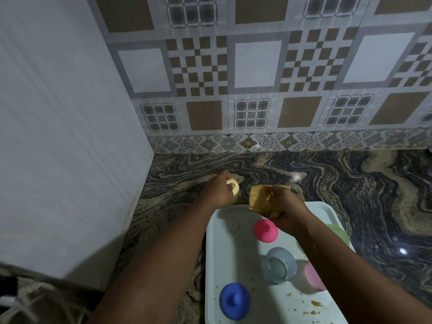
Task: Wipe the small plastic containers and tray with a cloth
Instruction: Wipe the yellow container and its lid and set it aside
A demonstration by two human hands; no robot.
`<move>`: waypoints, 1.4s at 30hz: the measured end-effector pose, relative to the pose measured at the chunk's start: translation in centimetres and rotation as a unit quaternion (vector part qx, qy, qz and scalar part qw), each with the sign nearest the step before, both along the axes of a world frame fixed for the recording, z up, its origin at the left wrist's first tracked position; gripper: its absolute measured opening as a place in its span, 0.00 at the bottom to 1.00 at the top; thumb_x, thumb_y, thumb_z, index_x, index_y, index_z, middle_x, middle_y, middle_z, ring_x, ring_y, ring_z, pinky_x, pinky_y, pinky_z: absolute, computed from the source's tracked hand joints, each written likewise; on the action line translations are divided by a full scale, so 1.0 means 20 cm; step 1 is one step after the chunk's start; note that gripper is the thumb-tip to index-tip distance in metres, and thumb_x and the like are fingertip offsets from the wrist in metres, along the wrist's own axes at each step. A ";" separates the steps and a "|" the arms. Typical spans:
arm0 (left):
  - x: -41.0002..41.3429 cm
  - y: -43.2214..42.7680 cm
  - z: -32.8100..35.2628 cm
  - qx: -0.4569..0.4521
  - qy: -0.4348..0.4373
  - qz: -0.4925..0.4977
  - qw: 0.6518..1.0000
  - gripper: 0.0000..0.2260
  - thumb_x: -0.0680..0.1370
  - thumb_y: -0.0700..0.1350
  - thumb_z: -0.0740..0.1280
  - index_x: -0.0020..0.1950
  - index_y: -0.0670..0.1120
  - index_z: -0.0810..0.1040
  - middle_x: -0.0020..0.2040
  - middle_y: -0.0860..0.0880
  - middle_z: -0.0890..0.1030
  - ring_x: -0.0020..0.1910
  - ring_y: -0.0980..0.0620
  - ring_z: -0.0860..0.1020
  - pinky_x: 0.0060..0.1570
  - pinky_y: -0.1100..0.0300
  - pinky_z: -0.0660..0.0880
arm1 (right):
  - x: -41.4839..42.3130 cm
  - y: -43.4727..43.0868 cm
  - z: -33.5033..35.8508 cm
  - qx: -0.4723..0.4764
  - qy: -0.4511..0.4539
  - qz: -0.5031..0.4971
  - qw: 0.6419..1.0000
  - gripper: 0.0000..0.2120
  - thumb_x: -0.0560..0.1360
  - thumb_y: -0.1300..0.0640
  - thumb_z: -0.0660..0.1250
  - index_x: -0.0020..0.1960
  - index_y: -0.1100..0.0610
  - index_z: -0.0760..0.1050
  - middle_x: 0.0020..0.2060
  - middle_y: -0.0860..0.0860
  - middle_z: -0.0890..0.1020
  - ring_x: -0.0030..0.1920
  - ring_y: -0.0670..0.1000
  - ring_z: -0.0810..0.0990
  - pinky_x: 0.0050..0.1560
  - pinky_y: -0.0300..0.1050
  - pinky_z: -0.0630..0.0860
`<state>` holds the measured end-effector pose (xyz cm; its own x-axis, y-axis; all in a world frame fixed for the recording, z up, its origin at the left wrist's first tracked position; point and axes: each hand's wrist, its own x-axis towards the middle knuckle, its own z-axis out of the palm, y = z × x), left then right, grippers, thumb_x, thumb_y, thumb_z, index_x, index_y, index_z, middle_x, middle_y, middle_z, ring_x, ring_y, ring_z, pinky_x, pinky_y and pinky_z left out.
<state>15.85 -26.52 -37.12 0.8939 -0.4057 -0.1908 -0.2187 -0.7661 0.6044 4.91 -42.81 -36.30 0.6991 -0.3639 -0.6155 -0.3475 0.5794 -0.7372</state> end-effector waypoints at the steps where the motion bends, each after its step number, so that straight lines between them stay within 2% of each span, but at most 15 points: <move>1: -0.01 -0.01 0.00 0.005 0.007 0.002 1.000 0.11 0.83 0.48 0.61 0.65 0.47 0.69 0.61 0.42 0.77 0.56 0.40 0.76 0.47 0.54 0.69 | -0.01 0.00 0.02 -0.004 0.003 0.003 1.000 0.18 0.73 0.58 0.68 0.60 0.65 0.79 0.56 0.67 0.82 0.48 0.65 0.82 0.51 0.67 0.81; 2: -0.03 -0.01 0.00 0.010 0.011 0.003 1.000 0.12 0.84 0.48 0.60 0.66 0.47 0.67 0.63 0.41 0.76 0.57 0.39 0.76 0.48 0.53 0.70 | -0.02 0.00 0.04 -0.009 0.002 0.005 1.000 0.17 0.74 0.58 0.67 0.60 0.65 0.79 0.55 0.66 0.82 0.48 0.64 0.82 0.54 0.67 0.80; 4: -0.04 -0.02 -0.01 0.023 0.013 0.001 1.000 0.15 0.84 0.48 0.58 0.69 0.48 0.64 0.69 0.41 0.72 0.63 0.39 0.73 0.57 0.48 0.72 | -0.04 0.00 0.08 -0.023 0.001 0.006 1.000 0.15 0.76 0.59 0.65 0.60 0.66 0.79 0.50 0.65 0.82 0.44 0.62 0.81 0.44 0.58 0.83; 6: -0.05 -0.02 -0.02 0.057 -0.013 -0.007 0.998 0.21 0.83 0.51 0.59 0.75 0.49 0.62 0.77 0.43 0.64 0.73 0.40 0.65 0.68 0.44 0.67 | -0.06 -0.04 0.11 -0.038 -0.010 0.008 0.999 0.14 0.77 0.60 0.63 0.59 0.66 0.79 0.45 0.64 0.81 0.39 0.61 0.79 0.37 0.51 0.82; 8: -0.06 -0.01 0.00 0.076 -0.064 -0.006 0.995 0.26 0.82 0.55 0.61 0.78 0.50 0.59 0.81 0.46 0.56 0.79 0.42 0.56 0.74 0.42 0.60 | -0.10 -0.07 0.16 -0.048 -0.020 0.005 0.999 0.15 0.76 0.61 0.62 0.58 0.68 0.79 0.42 0.64 0.79 0.37 0.61 0.77 0.40 0.54 0.82; 14: -0.24 -0.08 0.17 0.021 -0.063 -0.121 0.990 0.18 0.78 0.53 0.69 0.66 0.52 0.73 0.66 0.48 0.74 0.68 0.45 0.69 0.65 0.47 0.70 | -0.23 -0.17 0.28 -0.085 -0.050 -0.008 0.995 0.16 0.71 0.69 0.60 0.55 0.71 0.80 0.42 0.68 0.80 0.32 0.60 0.75 0.36 0.52 0.82; 16: -0.35 -0.11 0.19 0.032 -0.099 -0.162 0.981 0.17 0.76 0.54 0.71 0.62 0.53 0.75 0.62 0.50 0.74 0.66 0.47 0.69 0.66 0.50 0.69 | -0.31 -0.17 0.32 -0.084 -0.056 -0.029 0.994 0.14 0.69 0.69 0.62 0.52 0.71 0.81 0.39 0.68 0.80 0.30 0.59 0.75 0.31 0.47 0.79; 20: -0.45 -0.08 0.12 0.133 -0.148 -0.188 0.962 0.24 0.72 0.58 0.73 0.66 0.57 0.73 0.69 0.51 0.70 0.72 0.47 0.65 0.70 0.46 0.64 | -0.48 -0.16 0.33 -0.081 -0.066 -0.040 0.994 0.13 0.75 0.72 0.57 0.42 0.67 0.79 0.26 0.60 0.80 0.20 0.55 0.78 0.21 0.40 0.75; 23: -0.46 -0.01 0.05 0.146 -0.090 -0.166 0.971 0.30 0.71 0.54 0.76 0.71 0.59 0.69 0.69 0.48 0.72 0.70 0.43 0.70 0.67 0.48 0.71 | -0.57 -0.17 0.32 -0.084 -0.069 -0.043 0.993 0.12 0.76 0.70 0.57 0.45 0.68 0.80 0.28 0.60 0.82 0.26 0.58 0.79 0.28 0.44 0.77; 26: -0.49 0.00 0.03 0.133 -0.059 -0.147 0.978 0.34 0.71 0.53 0.76 0.75 0.59 0.65 0.71 0.46 0.72 0.68 0.42 0.72 0.64 0.48 0.73 | -0.60 -0.19 0.30 -0.085 -0.055 -0.078 0.992 0.12 0.75 0.65 0.61 0.52 0.69 0.81 0.40 0.66 0.83 0.42 0.64 0.79 0.45 0.54 0.76; 28: -0.49 -0.02 0.04 0.139 -0.063 -0.138 0.979 0.33 0.71 0.54 0.76 0.74 0.57 0.67 0.71 0.46 0.72 0.68 0.42 0.72 0.64 0.49 0.73 | -0.62 -0.20 0.32 -0.090 -0.050 -0.083 0.991 0.11 0.75 0.65 0.62 0.49 0.68 0.82 0.43 0.67 0.82 0.45 0.66 0.77 0.49 0.57 0.75; 34: -0.43 -0.07 0.02 0.172 -0.055 -0.119 0.976 0.36 0.69 0.60 0.77 0.72 0.51 0.68 0.69 0.44 0.71 0.67 0.41 0.72 0.63 0.46 0.73 | -0.56 -0.24 0.33 -0.087 -0.064 -0.074 0.991 0.10 0.75 0.66 0.62 0.50 0.68 0.81 0.38 0.64 0.84 0.37 0.62 0.81 0.43 0.54 0.78; 36: -0.41 -0.08 -0.01 0.171 -0.066 -0.109 0.977 0.36 0.68 0.61 0.76 0.72 0.52 0.67 0.68 0.44 0.72 0.66 0.41 0.73 0.62 0.45 0.74 | -0.53 -0.24 0.33 -0.082 -0.064 -0.076 0.992 0.09 0.78 0.65 0.61 0.46 0.64 0.80 0.32 0.60 0.83 0.33 0.59 0.80 0.37 0.52 0.79; 39: -0.39 -0.09 -0.04 0.145 -0.090 -0.098 0.980 0.32 0.68 0.61 0.76 0.68 0.53 0.71 0.64 0.46 0.76 0.62 0.42 0.76 0.58 0.47 0.76 | -0.49 -0.25 0.32 -0.081 -0.062 -0.080 0.992 0.10 0.78 0.67 0.59 0.49 0.65 0.79 0.35 0.59 0.81 0.31 0.57 0.80 0.28 0.49 0.80; 42: -0.33 -0.09 0.00 0.069 -0.069 -0.076 0.992 0.31 0.62 0.62 0.76 0.63 0.56 0.74 0.61 0.49 0.78 0.57 0.46 0.79 0.53 0.49 0.79 | -0.44 -0.27 0.31 -0.090 -0.049 -0.072 0.992 0.08 0.78 0.66 0.61 0.51 0.65 0.79 0.36 0.59 0.81 0.34 0.58 0.80 0.34 0.53 0.82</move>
